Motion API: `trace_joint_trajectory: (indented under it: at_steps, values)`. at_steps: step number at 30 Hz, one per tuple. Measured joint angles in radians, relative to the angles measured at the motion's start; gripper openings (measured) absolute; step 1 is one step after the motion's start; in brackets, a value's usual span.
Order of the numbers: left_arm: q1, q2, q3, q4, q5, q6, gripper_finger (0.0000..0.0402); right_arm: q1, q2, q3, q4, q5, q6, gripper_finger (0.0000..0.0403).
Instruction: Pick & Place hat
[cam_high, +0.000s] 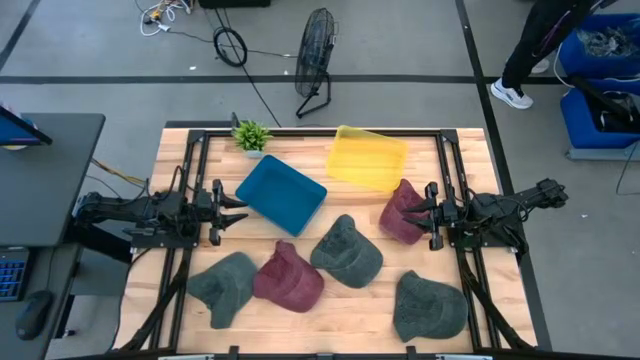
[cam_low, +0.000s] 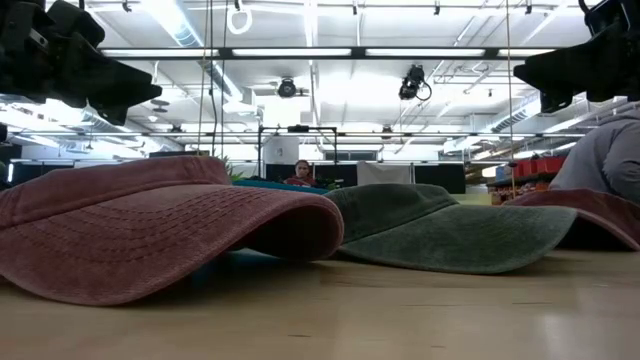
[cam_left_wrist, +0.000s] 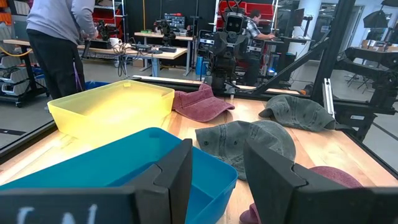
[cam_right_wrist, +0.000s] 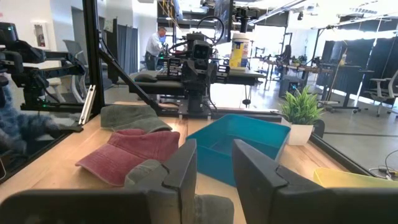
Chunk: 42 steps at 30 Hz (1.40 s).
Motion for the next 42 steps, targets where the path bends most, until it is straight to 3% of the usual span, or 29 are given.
trace_joint_trajectory:
  at_steps: [22, 27, 32, 38, 42]
  values:
    - [0.0, 0.0, 0.0, 0.003, 0.0, -0.003, 0.0147, 0.0, 0.0, 0.0, 0.0, 0.0, 0.0, 0.0107]
    - [0.0, 0.0, -0.001, 0.062, 0.0, -0.031, 0.0147, 0.0, 0.0, 0.0, 0.0, 0.0, 0.0, 0.0107]
    - [0.0, 0.0, -0.001, 0.115, -0.002, 0.074, 0.0147, 0.0, 0.0, 0.0, 0.0, 0.0, 0.0, 0.0107]
    - [0.001, 0.0, -0.001, 0.206, -0.001, 0.057, 0.0147, 0.0, 0.0, 0.0, 0.0, 0.0, 0.0, 0.0107]
    - [0.003, 0.0, -0.001, 0.283, -0.046, 0.084, 0.0147, 0.0, 0.0, 0.0, 0.0, 0.0, -0.001, 0.0107]
